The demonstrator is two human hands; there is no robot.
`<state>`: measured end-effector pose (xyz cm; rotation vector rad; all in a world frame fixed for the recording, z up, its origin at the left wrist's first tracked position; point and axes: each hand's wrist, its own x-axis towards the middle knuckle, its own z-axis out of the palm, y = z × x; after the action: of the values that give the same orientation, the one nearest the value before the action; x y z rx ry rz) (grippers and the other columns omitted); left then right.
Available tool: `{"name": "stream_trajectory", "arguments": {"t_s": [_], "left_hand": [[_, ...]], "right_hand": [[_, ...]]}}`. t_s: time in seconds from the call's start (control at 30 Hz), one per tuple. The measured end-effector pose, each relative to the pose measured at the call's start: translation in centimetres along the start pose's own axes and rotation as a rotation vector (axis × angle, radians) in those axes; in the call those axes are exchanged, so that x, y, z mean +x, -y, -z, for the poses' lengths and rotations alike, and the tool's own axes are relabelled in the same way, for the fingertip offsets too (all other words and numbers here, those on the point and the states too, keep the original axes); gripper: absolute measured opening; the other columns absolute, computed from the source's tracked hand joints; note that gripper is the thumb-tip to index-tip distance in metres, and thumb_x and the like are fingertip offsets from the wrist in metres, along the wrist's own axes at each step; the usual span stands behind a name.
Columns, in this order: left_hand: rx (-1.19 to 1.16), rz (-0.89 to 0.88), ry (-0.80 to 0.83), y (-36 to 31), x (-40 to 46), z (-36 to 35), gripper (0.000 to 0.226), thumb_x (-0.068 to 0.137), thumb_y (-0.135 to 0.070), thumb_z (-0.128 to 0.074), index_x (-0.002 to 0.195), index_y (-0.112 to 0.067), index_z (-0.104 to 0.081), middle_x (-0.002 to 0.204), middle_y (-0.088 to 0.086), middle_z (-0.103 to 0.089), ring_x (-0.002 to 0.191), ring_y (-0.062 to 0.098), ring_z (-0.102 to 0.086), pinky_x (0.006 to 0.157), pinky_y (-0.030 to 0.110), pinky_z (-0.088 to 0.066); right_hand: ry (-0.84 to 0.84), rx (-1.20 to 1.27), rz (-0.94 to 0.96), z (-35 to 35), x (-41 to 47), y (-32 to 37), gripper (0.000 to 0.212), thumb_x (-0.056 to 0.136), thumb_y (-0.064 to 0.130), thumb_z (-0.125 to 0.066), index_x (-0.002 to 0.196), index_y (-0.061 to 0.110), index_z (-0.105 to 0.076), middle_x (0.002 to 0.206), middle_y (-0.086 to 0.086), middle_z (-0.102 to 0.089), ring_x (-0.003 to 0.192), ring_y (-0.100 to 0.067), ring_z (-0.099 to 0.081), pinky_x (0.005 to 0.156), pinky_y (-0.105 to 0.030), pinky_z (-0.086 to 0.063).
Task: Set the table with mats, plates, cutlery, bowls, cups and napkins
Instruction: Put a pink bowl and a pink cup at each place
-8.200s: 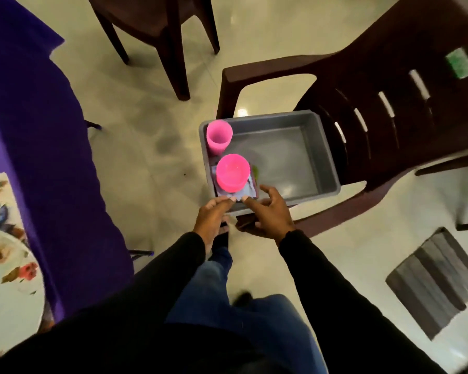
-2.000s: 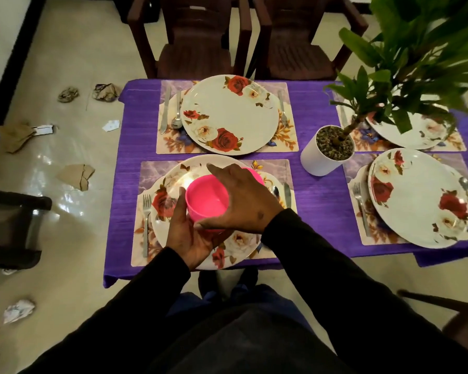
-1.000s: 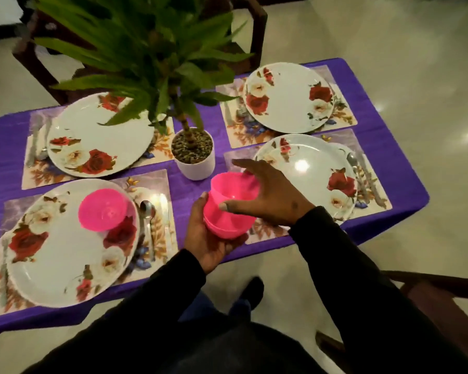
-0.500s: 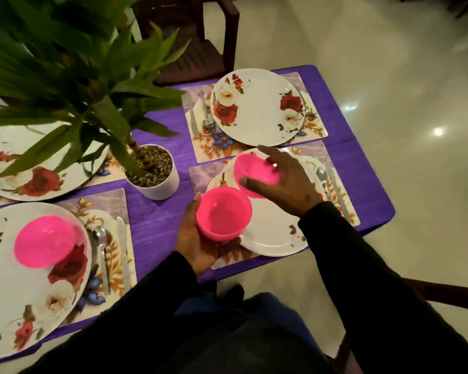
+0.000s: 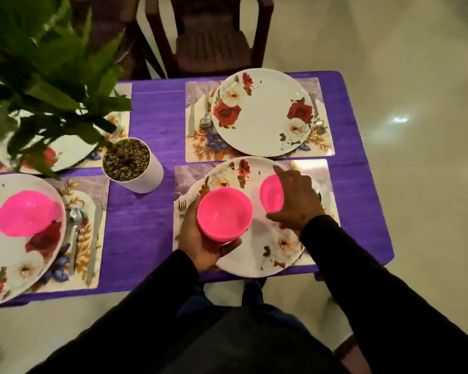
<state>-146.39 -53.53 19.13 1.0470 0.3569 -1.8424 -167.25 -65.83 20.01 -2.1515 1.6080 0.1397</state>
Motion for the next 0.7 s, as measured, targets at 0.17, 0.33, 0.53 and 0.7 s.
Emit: {"name": "stream_trajectory", "arguments": {"t_s": [0.17, 0.33, 0.53, 0.7], "left_hand": [[-0.097, -0.053, -0.048, 2.9, 1.3, -1.4, 0.072, 0.077, -0.073, -0.068, 0.132, -0.028, -0.063, 0.136, 0.021, -0.062, 0.123, 0.051, -0.058, 0.068, 0.05, -0.059], [-0.128, -0.107, -0.069, 4.8, 1.0, -2.1, 0.07, 0.081, -0.07, -0.066, 0.134, -0.025, -0.06, 0.135, 0.022, -0.062, 0.124, 0.052, -0.056, 0.07, 0.05, -0.058], [-0.072, -0.162, -0.126, 5.0, 1.1, -2.7, 0.067, 0.081, -0.072, -0.065, 0.132, -0.028, -0.061, 0.134, 0.021, -0.062, 0.12, 0.051, -0.059, 0.075, 0.054, -0.057], [-0.051, -0.214, -0.158, 5.1, 1.1, -3.9, 0.056, 0.087, -0.071, -0.057, 0.125, -0.031, -0.062, 0.13, 0.018, -0.064, 0.119, 0.047, -0.06, 0.079, 0.053, -0.057]], "right_hand": [[-0.016, 0.021, 0.111, -0.2, 1.4, -1.8, 0.124, 0.057, 0.049, -0.088, 0.155, 0.028, -0.015, 0.15, -0.008, -0.032, 0.133, -0.034, -0.033, 0.101, -0.049, -0.044], [-0.004, 0.044, 0.146, -0.2, 1.5, -2.5, 0.126, 0.056, 0.051, -0.088, 0.154, 0.03, -0.013, 0.151, -0.008, -0.029, 0.134, -0.034, -0.031, 0.1, -0.052, -0.045], [-0.059, -0.012, 0.159, 0.8, 0.9, -2.0, 0.107, 0.067, 0.061, -0.078, 0.152, 0.03, -0.022, 0.158, -0.013, -0.021, 0.146, -0.039, -0.015, 0.108, -0.055, -0.034], [-0.326, 0.152, 0.323, 2.1, -0.2, -0.5, 0.044, 0.087, 0.032, -0.066, 0.125, 0.011, -0.062, 0.135, -0.012, -0.052, 0.13, -0.033, -0.042, 0.103, -0.049, -0.044]]}}
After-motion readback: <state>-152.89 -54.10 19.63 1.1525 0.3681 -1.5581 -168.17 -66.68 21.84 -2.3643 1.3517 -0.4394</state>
